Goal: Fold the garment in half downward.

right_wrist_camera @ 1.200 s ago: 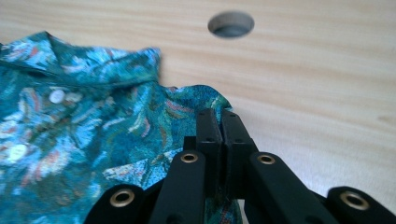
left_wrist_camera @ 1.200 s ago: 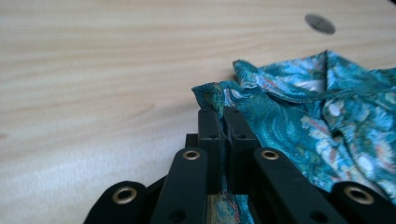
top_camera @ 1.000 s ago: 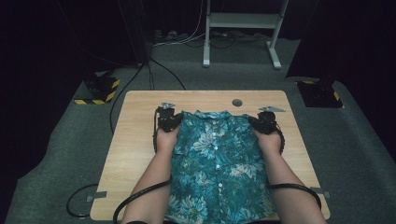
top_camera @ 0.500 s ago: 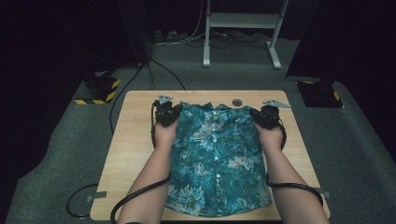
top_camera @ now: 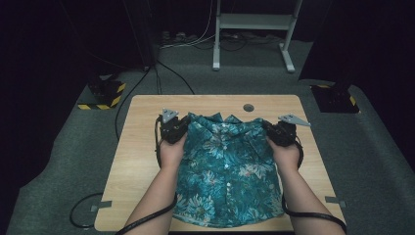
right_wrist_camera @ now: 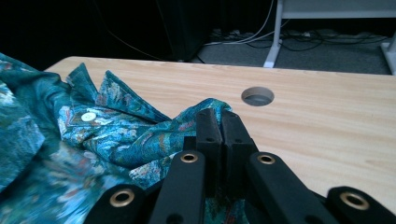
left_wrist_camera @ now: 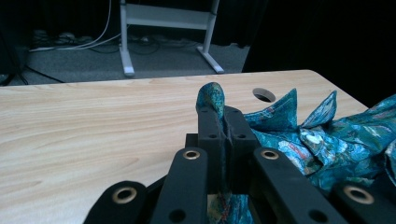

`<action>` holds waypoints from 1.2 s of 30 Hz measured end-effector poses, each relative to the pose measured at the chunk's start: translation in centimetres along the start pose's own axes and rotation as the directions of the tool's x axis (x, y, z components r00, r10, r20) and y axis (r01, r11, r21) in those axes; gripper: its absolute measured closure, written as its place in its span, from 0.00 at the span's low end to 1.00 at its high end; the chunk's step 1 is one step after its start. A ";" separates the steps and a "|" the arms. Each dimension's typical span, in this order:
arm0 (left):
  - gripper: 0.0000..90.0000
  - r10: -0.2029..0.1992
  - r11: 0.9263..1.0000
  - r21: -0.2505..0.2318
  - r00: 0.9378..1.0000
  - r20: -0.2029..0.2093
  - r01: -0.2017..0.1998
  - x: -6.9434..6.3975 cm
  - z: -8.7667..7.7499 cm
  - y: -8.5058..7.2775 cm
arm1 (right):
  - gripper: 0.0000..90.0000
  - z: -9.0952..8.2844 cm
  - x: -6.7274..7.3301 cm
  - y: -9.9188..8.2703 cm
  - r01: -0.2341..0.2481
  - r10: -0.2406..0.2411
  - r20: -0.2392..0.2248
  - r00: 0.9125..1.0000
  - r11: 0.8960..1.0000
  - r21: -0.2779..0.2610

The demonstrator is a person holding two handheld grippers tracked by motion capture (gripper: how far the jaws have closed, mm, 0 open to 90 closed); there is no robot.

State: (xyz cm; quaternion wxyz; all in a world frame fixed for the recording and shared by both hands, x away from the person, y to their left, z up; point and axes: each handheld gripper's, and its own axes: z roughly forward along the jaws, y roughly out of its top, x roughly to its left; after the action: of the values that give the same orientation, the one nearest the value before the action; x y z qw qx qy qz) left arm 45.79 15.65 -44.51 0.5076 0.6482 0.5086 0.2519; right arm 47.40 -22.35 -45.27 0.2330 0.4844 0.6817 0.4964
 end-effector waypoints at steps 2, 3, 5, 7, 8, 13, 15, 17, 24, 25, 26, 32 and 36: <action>0.97 -0.004 1.000 -0.003 1.000 0.004 0.004 -0.2 -0.7 -0.7 | 0.98 -0.7 0.2 -0.5 -0.004 0.004 -0.010 1.000 1.000 -0.006; 0.97 -0.007 1.000 -0.002 1.000 0.004 0.007 -0.3 -1.0 -1.1 | 0.98 -1.0 0.3 -0.8 -0.007 0.007 -0.013 1.000 1.000 -0.007; 0.97 -0.007 1.000 -0.001 1.000 0.007 0.007 -0.4 -1.6 -1.9 | 0.98 -1.7 0.7 -1.5 -0.013 0.013 -0.027 1.000 1.000 -0.007; 0.97 -0.001 1.000 0.004 1.000 0.006 0.001 -0.5 -2.1 -2.7 | 0.98 -2.3 1.0 -2.2 -0.024 0.024 -0.042 0.999 1.000 -0.009; 0.97 -0.006 1.000 0.005 1.000 0.008 0.006 -0.5 -2.4 -3.1 | 0.98 -2.5 1.2 -2.5 -0.022 0.022 -0.046 0.999 1.000 -0.005; 0.97 -0.024 1.000 0.004 1.000 0.015 0.024 -0.5 -3.7 -4.7 | 0.98 -3.6 1.7 -4.1 -0.023 0.023 -0.058 0.998 1.000 0.001; 0.97 -0.031 0.999 0.008 0.999 0.020 0.031 -0.6 -4.1 -5.3 | 0.98 -4.0 1.8 -4.7 -0.022 0.022 -0.060 0.998 1.000 0.007; 0.97 -0.036 0.999 0.015 0.999 0.025 0.036 -0.7 -4.4 -5.9 | 0.98 -4.4 2.0 -5.3 -0.013 0.014 -0.059 0.998 1.000 0.015; 0.97 -0.036 0.999 0.027 0.998 0.051 0.035 -1.4 -5.7 -7.8 | 0.98 -5.7 2.4 -7.2 -0.010 0.012 -0.064 0.998 0.999 0.033; 0.97 -0.035 0.999 0.028 0.998 0.053 0.034 -1.5 -5.9 -8.0 | 0.98 -5.9 2.4 -7.5 -0.009 0.011 -0.064 0.998 0.999 0.035; 0.97 -0.034 0.999 0.032 0.998 0.055 0.032 -1.6 -6.2 -8.3 | 0.98 -6.1 2.4 -7.7 -0.010 0.012 -0.065 0.998 0.999 0.036; 0.97 -0.036 0.998 0.061 0.998 0.057 0.032 -1.7 -6.9 -9.7 | 0.98 -7.1 2.5 -9.5 -0.024 0.027 -0.065 0.998 0.998 0.057; 0.97 -0.029 0.996 0.081 0.998 0.061 0.024 -1.9 -7.2 -10.4 | 0.98 -7.5 2.4 -10.7 -0.022 0.027 -0.058 0.998 0.996 0.082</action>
State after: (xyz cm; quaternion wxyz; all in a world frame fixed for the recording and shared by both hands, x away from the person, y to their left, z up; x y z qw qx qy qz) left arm 34.82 16.52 -51.09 0.5002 0.6688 0.5106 0.2044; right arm 35.85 -24.02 -51.59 0.1866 0.4869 0.7018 0.4854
